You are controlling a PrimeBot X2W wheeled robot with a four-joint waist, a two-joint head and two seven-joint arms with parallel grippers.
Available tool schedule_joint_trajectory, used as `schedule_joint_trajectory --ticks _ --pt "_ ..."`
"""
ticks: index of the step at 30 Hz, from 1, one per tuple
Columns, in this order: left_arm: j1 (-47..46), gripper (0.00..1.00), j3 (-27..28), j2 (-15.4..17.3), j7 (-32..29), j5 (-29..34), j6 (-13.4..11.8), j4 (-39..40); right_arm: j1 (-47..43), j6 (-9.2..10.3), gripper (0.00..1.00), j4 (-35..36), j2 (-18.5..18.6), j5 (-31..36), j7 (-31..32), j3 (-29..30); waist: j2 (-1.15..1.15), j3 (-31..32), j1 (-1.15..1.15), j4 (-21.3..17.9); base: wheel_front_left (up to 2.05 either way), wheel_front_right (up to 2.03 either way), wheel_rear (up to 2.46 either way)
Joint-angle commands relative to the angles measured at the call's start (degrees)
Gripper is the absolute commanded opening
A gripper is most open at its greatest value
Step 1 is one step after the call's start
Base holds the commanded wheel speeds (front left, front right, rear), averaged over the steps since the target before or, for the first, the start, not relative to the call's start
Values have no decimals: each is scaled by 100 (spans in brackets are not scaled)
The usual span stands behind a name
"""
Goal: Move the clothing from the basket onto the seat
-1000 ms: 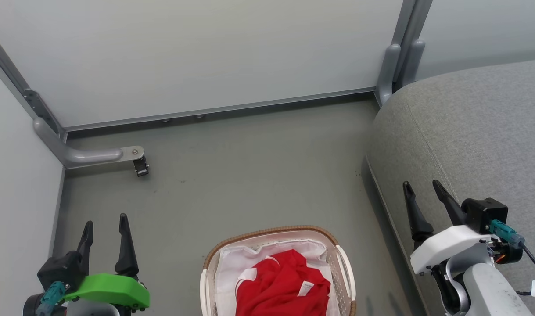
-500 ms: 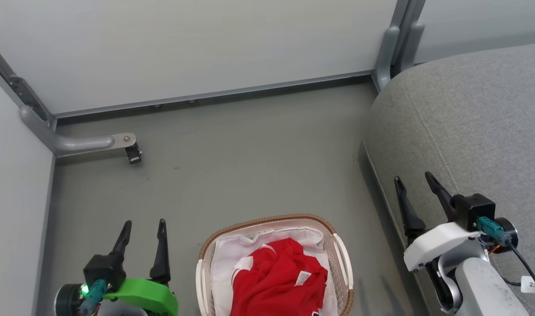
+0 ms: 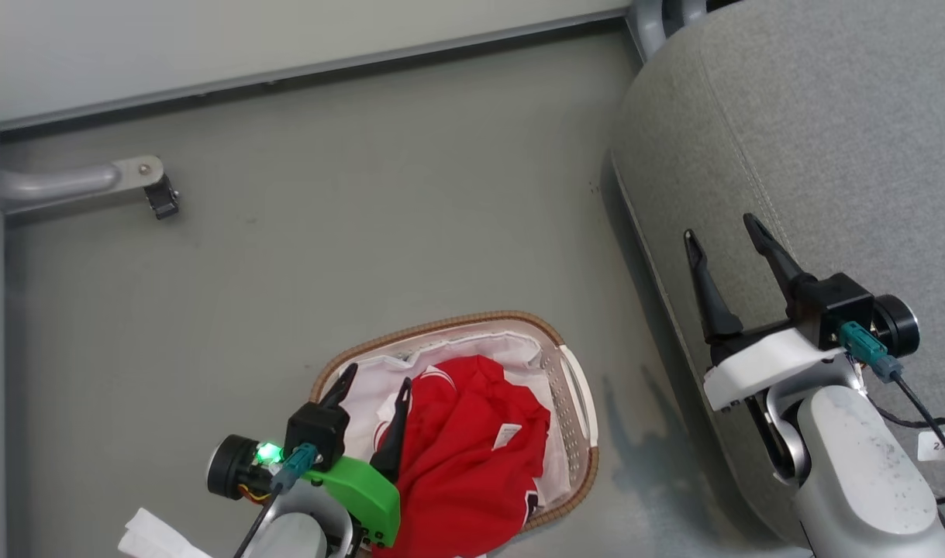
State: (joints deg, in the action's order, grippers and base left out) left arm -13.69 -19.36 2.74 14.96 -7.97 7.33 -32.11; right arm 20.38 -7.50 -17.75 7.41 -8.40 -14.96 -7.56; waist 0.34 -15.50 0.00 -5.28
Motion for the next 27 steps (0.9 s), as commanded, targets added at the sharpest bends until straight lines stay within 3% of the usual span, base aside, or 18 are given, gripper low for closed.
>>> schedule_joint_trajectory --ticks 1,15,27 --pt "-225 100 -97 36 29 -117 22 -204 145 2 100 70 -9 50 -30 -23 -34 -638 0 -416 0 0 0" --pt "-1476 100 -1701 176 -100 -1289 20 -2774 382 3 100 376 -140 -103 -30 -192 -34 -1549 0 -996 0 0 0" --pt "-2010 100 -2561 235 -915 -2085 21 -3557 407 3 100 338 -158 -181 -30 -141 -34 -1903 0 -1285 0 0 0"
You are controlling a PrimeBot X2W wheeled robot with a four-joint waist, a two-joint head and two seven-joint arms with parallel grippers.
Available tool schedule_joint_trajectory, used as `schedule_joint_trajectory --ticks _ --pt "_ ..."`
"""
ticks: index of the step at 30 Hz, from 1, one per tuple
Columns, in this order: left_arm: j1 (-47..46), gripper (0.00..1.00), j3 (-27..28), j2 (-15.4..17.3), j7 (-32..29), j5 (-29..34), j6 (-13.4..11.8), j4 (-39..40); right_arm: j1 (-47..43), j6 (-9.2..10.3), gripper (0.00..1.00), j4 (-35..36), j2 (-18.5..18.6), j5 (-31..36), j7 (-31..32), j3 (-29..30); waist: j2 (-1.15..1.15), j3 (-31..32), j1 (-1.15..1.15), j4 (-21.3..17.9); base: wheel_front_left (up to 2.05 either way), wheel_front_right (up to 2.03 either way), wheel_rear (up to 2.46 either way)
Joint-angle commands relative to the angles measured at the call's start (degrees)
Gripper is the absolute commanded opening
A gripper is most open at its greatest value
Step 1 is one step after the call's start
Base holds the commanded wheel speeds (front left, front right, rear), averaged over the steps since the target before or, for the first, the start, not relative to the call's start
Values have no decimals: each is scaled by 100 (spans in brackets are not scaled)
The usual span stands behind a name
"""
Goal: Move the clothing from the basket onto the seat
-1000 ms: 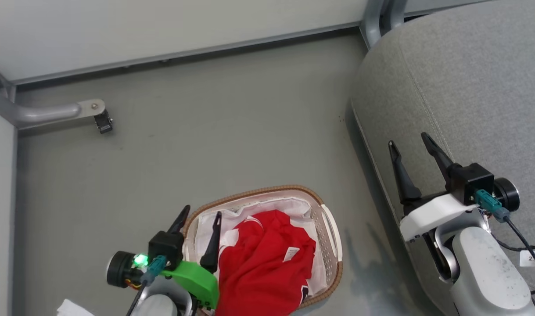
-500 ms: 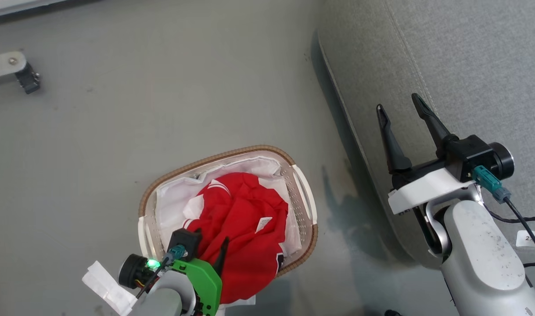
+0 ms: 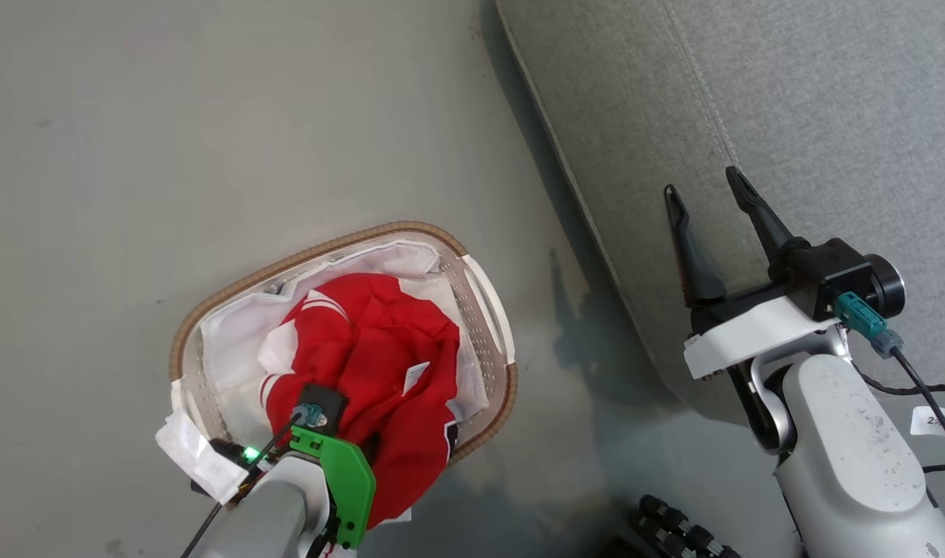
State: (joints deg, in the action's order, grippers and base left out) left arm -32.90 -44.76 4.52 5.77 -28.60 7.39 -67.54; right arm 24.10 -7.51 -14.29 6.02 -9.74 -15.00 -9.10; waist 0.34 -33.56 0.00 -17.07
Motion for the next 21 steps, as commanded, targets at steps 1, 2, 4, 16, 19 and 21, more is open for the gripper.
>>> schedule_joint_trajectory --ticks 1,2,4,16,19,21 --pt "-108 100 -72 91 0 -112 15 -9 33 4 100 -19 -32 -49 -26 20 -34 -93 0 -118 0 0 0" --pt "-96 35 -124 93 -28 -174 15 2 23 4 100 -29 -40 -44 -26 22 -34 -79 0 -126 0 0 0" --pt "-99 0 -205 111 18 -260 15 -10 -40 4 100 -44 -53 -16 -26 43 -34 -22 0 -115 0 0 0" --pt "9 0 -448 112 906 -675 16 163 -186 4 100 -213 -73 25 -26 -15 -34 717 0 261 0 0 0" --pt "37 0 -374 115 952 -681 16 417 -311 4 100 -290 -41 -11 -26 -31 -34 1041 0 435 0 0 0" --pt "82 0 -201 170 947 -591 11 762 -360 4 100 -323 -38 -28 -26 -50 -34 1238 0 540 0 0 0"
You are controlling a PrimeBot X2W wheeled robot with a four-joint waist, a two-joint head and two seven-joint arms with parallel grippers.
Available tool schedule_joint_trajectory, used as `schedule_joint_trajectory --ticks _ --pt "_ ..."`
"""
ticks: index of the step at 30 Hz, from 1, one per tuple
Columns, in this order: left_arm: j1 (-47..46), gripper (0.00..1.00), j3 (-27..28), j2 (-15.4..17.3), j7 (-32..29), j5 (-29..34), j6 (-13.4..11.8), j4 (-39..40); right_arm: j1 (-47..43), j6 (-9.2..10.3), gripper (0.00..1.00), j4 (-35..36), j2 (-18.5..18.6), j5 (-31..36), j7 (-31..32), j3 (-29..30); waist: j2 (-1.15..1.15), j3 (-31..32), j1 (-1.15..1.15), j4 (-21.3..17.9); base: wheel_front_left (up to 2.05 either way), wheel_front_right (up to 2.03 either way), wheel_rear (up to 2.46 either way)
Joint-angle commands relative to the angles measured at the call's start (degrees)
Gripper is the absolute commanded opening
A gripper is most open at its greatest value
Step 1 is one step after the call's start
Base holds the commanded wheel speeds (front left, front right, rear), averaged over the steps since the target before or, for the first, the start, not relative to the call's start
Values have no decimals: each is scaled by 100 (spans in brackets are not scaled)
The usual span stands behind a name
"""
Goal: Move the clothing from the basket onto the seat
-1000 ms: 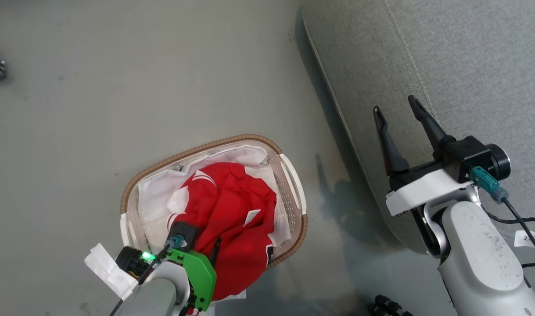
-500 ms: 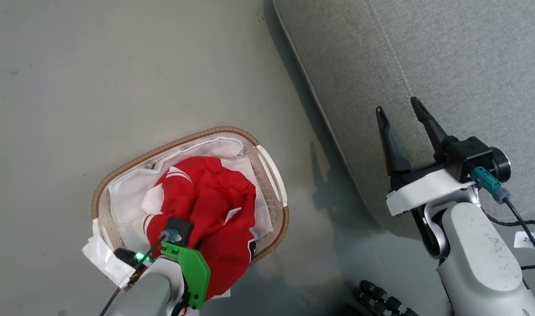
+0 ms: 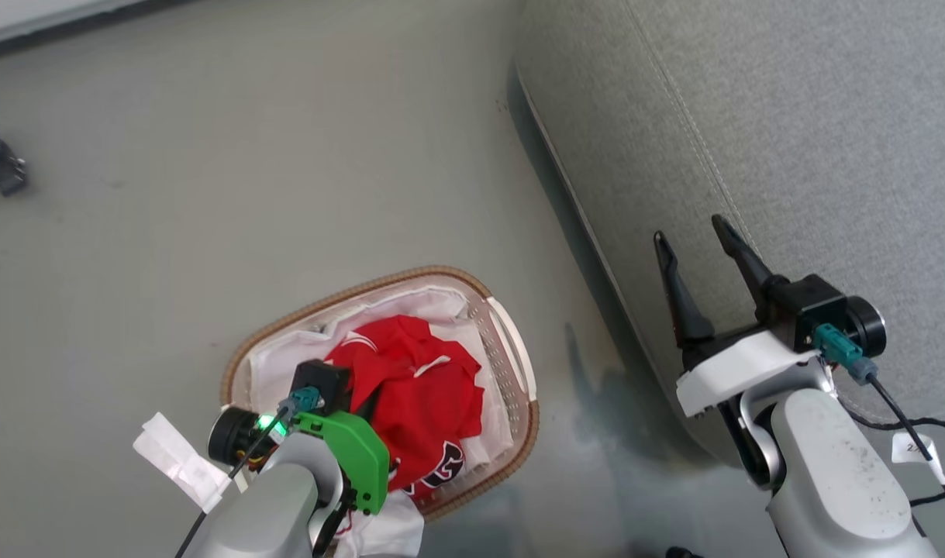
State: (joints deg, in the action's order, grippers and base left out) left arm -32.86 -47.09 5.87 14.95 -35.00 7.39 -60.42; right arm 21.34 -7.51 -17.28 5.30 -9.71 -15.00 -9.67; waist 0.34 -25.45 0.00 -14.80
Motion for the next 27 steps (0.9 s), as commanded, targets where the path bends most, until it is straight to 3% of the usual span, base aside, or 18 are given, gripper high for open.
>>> schedule_joint_trajectory --ticks 1,9,17,27 --pt "151 0 112 60 29 95 -10 200 -115 4 100 -41 32 -36 -26 -15 -34 511 0 351 0 0 0" --pt "716 0 988 137 28 688 -124 1749 -449 5 100 -165 -16 -53 -26 -93 -34 1215 0 661 0 0 0" --pt "1155 0 1684 31 29 1287 -45 3066 -767 5 100 -288 -57 -93 -26 -105 -34 1793 0 811 0 0 0" --pt "887 0 1978 -106 29 1594 9 3950 -935 5 100 -317 -4 -138 -26 -493 -34 2099 0 861 0 0 0"
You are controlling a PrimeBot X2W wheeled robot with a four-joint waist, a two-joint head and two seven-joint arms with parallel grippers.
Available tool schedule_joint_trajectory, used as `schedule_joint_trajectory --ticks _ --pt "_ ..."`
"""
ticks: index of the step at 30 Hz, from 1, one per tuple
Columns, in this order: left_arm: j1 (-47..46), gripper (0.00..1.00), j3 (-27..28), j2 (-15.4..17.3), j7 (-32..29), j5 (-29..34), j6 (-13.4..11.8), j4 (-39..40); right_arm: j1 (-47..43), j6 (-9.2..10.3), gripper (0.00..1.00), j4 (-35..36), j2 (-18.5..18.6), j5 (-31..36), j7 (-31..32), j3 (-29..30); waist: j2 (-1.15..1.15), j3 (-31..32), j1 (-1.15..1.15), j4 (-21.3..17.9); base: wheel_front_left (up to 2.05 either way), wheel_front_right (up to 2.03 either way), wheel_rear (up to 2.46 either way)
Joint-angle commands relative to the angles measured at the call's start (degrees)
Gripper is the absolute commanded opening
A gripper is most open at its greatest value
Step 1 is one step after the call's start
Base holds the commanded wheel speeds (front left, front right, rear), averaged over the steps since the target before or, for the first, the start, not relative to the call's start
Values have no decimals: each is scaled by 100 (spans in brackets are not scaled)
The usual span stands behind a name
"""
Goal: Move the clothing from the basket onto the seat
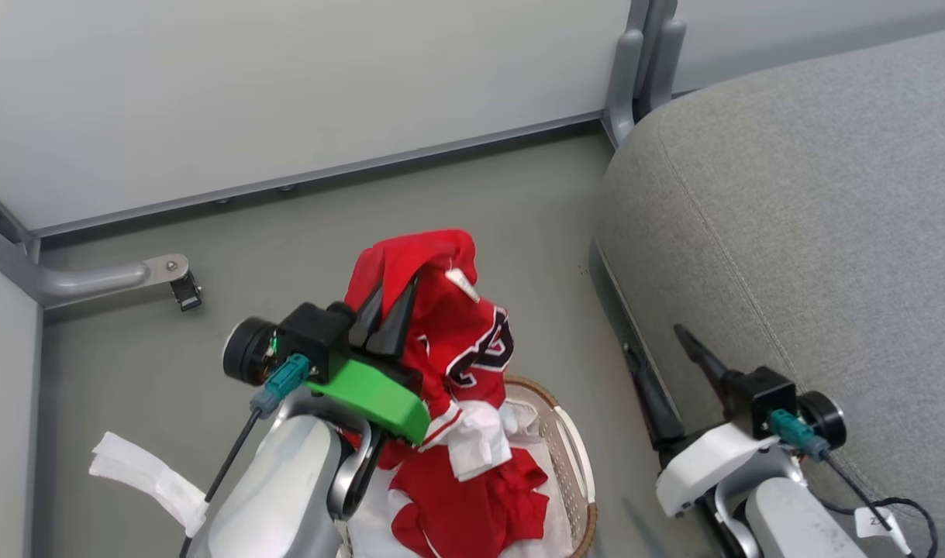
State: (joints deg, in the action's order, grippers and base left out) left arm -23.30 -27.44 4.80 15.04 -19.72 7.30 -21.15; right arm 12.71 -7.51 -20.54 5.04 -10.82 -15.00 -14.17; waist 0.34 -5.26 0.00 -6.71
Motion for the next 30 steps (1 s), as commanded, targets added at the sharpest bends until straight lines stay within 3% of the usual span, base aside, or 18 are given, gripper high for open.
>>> schedule_joint_trajectory --ticks 1,10,15,23,24,25,26,30 --pt "-83 0 1 -3 19 85 19 65 -72 4 100 14 37 -33 -26 -125 -34 97 0 56 0 0 0" --pt "-164 0 -201 -48 13 -19 28 310 801 5 100 147 450 -175 -26 -1604 -34 118 0 127 0 0 0" --pt "-177 0 -374 -83 14 -105 28 319 1600 5 100 -309 665 -510 -26 -2633 -34 143 0 203 0 0 0" --pt "-224 0 -851 -144 14 -232 25 349 2267 5 100 -1488 308 -1262 -26 -3608 -34 222 0 473 0 0 0" --pt "-227 0 -899 -152 14 -255 25 350 2299 6 96 -1682 260 -1374 -25 -3682 -34 228 0 510 0 0 0" --pt "-225 0 -937 -160 14 -269 25 353 2258 6 29 -1855 235 -1465 -25 -3738 -34 235 0 548 0 0 0" --pt "-204 0 -967 -166 14 -307 25 352 2242 6 0 -1973 179 -1562 -26 -3768 -34 236 0 581 0 0 0" --pt "-115 0 -908 -177 14 -337 25 319 2117 5 0 -1975 174 -1727 -26 -3533 -34 183 0 591 0 0 0"
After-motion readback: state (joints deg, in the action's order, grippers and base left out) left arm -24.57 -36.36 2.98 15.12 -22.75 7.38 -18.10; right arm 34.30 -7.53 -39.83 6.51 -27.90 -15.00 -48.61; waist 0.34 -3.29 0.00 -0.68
